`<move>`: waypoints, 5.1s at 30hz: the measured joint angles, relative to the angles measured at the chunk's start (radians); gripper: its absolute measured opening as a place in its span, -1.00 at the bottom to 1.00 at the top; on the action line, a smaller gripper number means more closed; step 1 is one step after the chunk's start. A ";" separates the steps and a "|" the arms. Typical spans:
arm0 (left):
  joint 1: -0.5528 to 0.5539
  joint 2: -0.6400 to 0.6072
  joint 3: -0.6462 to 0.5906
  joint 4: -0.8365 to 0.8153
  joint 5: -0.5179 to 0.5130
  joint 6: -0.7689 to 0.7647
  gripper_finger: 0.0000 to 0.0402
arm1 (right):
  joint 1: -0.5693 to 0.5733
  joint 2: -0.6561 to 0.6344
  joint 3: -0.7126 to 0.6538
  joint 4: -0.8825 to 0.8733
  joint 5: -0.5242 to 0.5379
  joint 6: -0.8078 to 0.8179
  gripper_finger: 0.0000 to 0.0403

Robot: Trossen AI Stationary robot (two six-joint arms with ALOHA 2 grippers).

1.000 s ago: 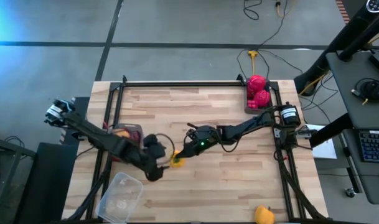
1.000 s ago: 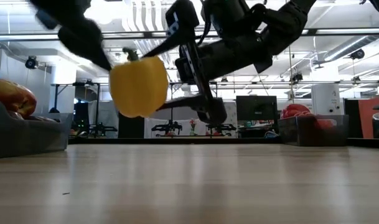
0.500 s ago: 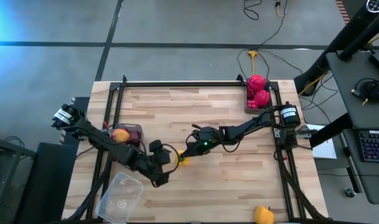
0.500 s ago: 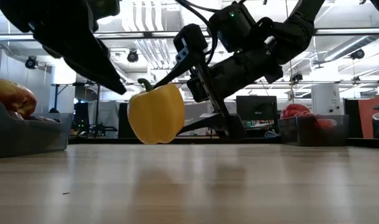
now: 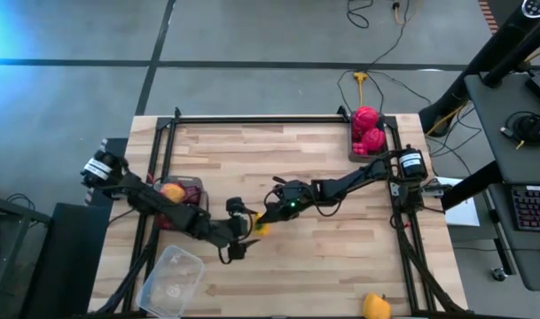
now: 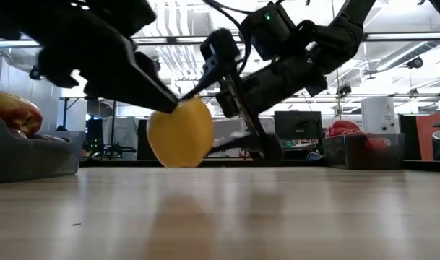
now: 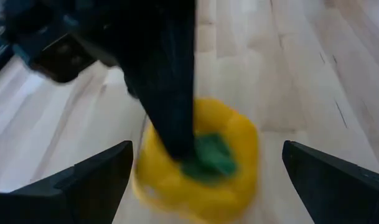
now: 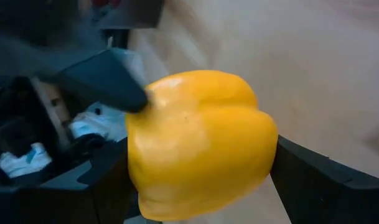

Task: Sort produce into baskets
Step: Put the yellow bell pepper into the transparent bin

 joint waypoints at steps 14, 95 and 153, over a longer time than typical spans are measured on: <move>0.037 0.003 0.030 -0.059 0.034 0.046 0.78 | 0.007 0.000 0.080 -0.026 -0.030 0.000 0.59; -0.774 0.053 0.273 -1.343 0.146 -2.080 0.91 | 0.859 -0.208 0.534 -1.394 0.409 0.438 0.91; -0.643 0.044 0.575 -1.584 -0.460 -1.810 0.95 | 0.887 0.077 0.491 -1.477 -0.156 1.157 0.91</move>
